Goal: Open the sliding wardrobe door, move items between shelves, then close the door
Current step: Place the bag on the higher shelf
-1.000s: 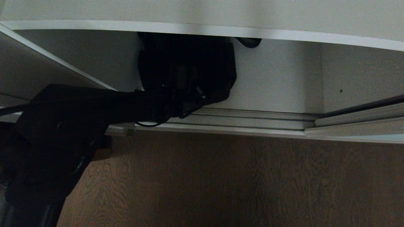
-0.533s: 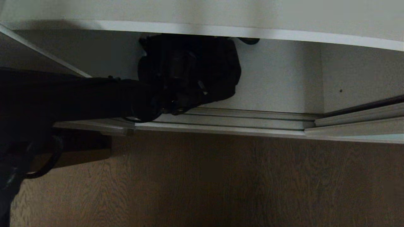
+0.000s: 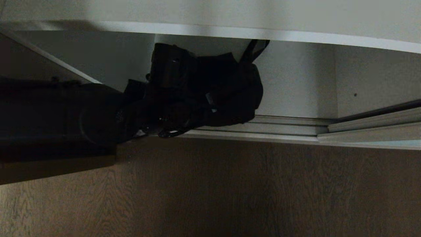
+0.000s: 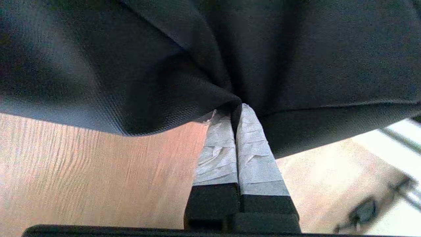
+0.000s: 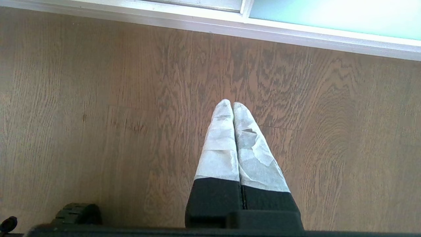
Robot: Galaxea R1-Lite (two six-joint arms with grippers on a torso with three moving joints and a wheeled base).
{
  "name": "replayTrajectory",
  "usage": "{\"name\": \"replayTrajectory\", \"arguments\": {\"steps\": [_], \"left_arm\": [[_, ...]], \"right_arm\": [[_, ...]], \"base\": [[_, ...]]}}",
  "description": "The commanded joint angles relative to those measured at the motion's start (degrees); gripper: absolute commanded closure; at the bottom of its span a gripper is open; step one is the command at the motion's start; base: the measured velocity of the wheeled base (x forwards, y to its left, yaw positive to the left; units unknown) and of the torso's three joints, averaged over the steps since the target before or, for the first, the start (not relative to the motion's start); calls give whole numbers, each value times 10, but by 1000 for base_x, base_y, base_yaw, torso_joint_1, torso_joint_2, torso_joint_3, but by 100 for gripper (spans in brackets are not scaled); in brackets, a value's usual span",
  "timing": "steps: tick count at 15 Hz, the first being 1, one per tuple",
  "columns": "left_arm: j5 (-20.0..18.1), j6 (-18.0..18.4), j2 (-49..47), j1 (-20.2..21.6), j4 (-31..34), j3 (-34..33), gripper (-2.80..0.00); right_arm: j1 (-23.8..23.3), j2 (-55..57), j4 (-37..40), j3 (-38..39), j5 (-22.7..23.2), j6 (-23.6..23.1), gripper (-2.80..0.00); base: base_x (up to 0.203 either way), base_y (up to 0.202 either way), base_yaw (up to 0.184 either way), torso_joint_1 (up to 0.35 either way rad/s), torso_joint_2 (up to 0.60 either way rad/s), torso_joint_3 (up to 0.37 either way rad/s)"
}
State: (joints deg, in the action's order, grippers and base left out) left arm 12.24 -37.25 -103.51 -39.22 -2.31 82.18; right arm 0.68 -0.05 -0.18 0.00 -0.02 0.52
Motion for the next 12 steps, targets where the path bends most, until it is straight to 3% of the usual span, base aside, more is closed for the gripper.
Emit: {"name": "replayTrajectory", "arguments": {"steps": [1, 9, 12], "left_arm": [[3, -1, 61, -17, 10, -37, 0], [12, 22, 191, -52, 97, -99, 0], [21, 63, 254, -60, 128, -135, 0]], "right_arm": [[0, 0, 0, 0, 0, 0, 0], [0, 0, 0, 0, 0, 0, 0], [0, 0, 0, 0, 0, 0, 0]], "base": [[0, 0, 0, 0, 0, 0], [0, 0, 0, 0, 0, 0], [0, 0, 0, 0, 0, 0]]}}
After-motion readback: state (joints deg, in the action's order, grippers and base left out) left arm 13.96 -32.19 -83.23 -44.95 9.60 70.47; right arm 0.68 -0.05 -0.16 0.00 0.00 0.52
